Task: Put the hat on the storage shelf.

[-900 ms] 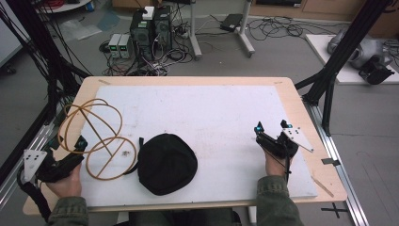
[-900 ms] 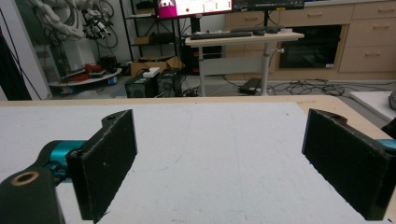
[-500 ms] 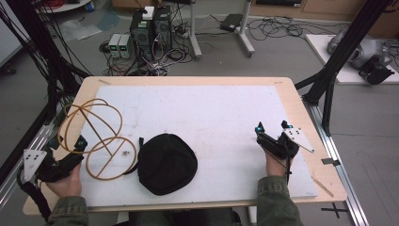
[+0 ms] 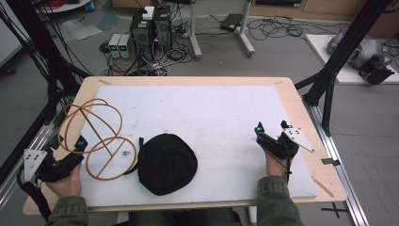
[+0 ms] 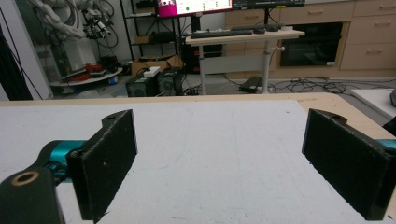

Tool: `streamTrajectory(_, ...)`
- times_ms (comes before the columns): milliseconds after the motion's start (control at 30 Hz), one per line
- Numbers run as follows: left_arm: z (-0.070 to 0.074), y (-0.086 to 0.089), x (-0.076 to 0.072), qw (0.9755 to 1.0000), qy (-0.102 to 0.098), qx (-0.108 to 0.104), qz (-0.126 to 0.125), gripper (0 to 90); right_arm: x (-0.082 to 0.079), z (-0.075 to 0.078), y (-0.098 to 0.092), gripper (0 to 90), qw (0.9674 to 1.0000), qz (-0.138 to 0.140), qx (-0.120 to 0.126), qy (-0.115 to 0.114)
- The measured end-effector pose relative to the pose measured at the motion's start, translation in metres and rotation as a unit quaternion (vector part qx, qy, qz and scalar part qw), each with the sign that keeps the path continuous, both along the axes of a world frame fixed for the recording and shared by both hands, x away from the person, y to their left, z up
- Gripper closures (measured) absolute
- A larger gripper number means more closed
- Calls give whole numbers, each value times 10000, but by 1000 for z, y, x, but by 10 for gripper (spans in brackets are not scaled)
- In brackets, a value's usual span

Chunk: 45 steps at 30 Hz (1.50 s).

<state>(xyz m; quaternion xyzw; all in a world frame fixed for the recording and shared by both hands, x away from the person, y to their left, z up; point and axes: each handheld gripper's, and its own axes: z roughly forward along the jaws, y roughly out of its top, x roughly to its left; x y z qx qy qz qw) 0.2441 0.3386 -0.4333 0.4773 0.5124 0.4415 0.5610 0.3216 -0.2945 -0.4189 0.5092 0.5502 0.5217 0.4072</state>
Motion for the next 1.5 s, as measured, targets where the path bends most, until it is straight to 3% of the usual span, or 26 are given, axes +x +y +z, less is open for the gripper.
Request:
streamTrajectory(467, 0, -1, 0, 10000, -3, -8, -16, 206, 3, 1, 4, 93, 9996, 263, 105, 35)
streamTrajectory(767, 0, -1, 0, 10000, -1, -4, -19, 207, 9, 4, 13, 94, 9975, 689, 138, 117)
streamTrajectory(1133, 0, -1, 0, 10000, 6, 3, -31, 206, 12, 9, 30, 94, 9919, 1237, 131, 267)
streamTrajectory(1500, -1, 0, 0, 10000, 3, 1, -44, 207, 15, 13, 47, 94, 9839, 1740, 88, 406)
